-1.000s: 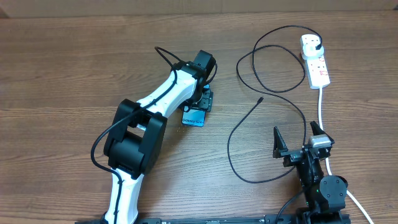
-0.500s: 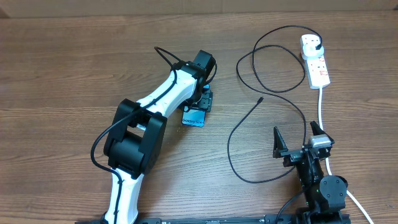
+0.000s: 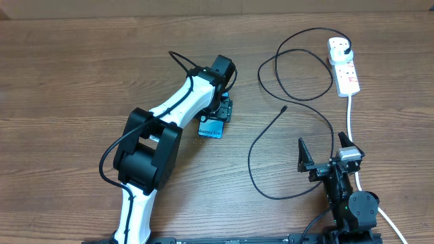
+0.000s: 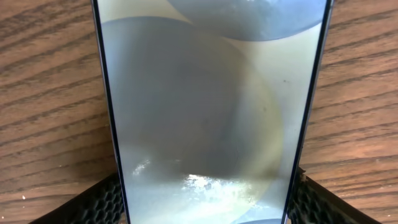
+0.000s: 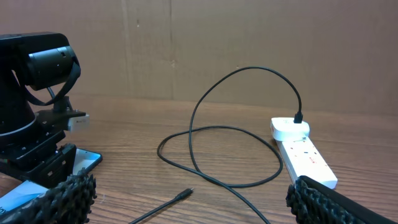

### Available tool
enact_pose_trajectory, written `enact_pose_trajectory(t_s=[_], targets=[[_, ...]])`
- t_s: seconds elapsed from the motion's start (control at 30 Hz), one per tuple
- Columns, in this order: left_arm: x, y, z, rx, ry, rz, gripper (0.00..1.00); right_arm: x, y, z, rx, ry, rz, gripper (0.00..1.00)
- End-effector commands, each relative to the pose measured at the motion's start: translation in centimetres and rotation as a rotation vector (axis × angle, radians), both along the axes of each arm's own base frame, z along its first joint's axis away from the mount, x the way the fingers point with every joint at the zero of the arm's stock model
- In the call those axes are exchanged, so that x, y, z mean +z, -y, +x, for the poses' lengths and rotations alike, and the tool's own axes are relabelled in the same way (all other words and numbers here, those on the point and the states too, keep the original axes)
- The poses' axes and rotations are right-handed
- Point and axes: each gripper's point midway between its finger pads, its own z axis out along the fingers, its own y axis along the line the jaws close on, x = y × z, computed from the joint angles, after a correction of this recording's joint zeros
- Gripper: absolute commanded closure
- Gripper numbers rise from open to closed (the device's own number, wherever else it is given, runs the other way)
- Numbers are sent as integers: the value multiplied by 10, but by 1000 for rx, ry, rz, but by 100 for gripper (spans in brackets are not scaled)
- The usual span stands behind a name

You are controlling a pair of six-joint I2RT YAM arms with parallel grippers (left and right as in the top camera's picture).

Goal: Plug charger to phone and switch on socket
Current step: 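Close the left gripper on the phone's sides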

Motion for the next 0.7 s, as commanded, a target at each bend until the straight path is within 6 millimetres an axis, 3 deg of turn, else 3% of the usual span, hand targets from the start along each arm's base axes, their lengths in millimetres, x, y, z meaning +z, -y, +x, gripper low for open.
enact_pose_trajectory(t_s=[0.0, 0.4, 0.5, 0.67], targets=[[-54, -29, -34, -8, -138, 156, 26, -4, 1, 1, -6, -5, 6, 0], [-57, -30, -37, -9, -151, 162, 18, -4, 1, 1, -6, -5, 6, 0], [-57, -30, -37, -9, -152, 163, 19, -4, 1, 1, -6, -5, 5, 0], [-57, -30, -37, -9, -154, 163, 31, -4, 1, 1, -6, -5, 6, 0]])
